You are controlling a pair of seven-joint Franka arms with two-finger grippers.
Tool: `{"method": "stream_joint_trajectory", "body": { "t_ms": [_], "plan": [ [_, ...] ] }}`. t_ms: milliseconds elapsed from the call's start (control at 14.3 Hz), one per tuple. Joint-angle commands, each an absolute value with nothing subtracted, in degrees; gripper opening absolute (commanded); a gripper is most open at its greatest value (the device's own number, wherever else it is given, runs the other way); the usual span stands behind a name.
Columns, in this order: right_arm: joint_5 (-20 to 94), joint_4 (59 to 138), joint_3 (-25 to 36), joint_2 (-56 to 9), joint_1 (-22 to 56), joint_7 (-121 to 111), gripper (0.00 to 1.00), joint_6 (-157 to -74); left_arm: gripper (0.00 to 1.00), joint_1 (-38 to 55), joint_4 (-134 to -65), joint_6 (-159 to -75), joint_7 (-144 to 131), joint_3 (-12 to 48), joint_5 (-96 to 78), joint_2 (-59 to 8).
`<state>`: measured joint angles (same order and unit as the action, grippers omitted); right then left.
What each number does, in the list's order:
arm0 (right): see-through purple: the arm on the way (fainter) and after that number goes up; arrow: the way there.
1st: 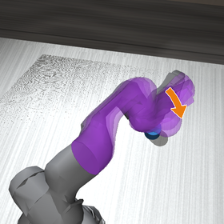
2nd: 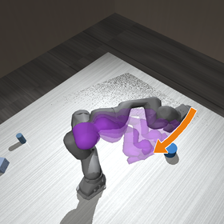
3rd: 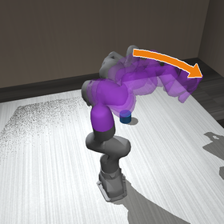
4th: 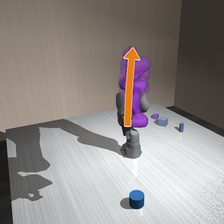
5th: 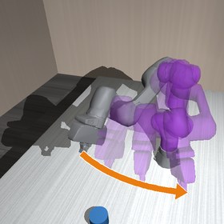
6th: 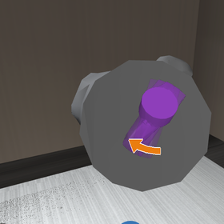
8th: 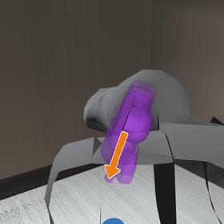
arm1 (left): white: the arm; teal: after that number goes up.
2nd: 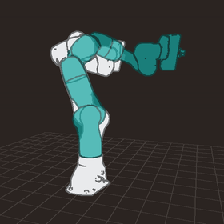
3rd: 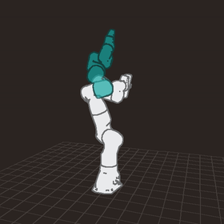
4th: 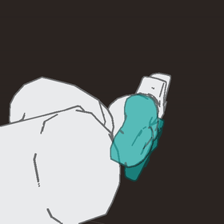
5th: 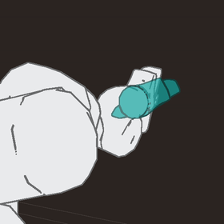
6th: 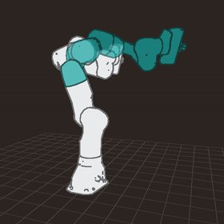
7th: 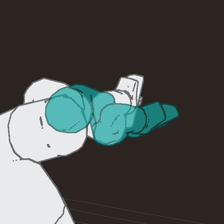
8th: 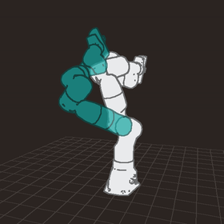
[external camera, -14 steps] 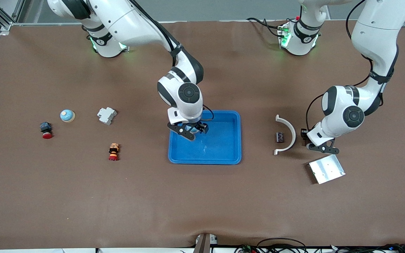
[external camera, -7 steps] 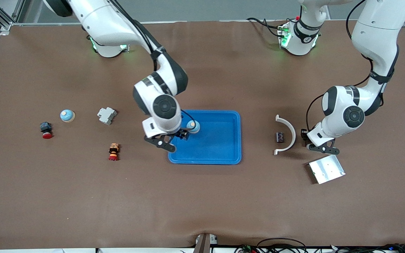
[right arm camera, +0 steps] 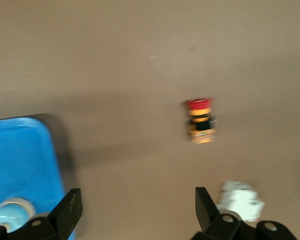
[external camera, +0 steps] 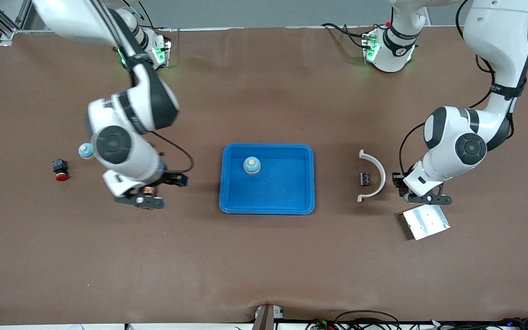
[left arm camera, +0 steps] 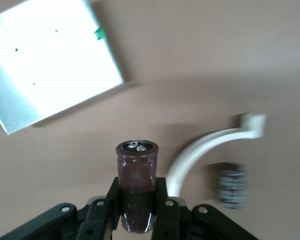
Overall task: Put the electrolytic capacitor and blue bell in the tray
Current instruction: 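Carry the capacitor over the tray while the right gripper reaches another bell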
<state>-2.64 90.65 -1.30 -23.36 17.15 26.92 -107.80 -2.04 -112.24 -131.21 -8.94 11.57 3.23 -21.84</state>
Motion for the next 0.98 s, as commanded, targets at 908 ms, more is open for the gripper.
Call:
{"method": "stream_joint_trajectory", "body": {
  "t_ms": [908],
  "plan": [
    [-2.5,121.3,-2.7,-3.9,-10.9,-17.6,1.00,-124.2,0.00,16.0,-90.4,-120.4,-63.3,20.4,0.0,-34.7]
  ]
}}
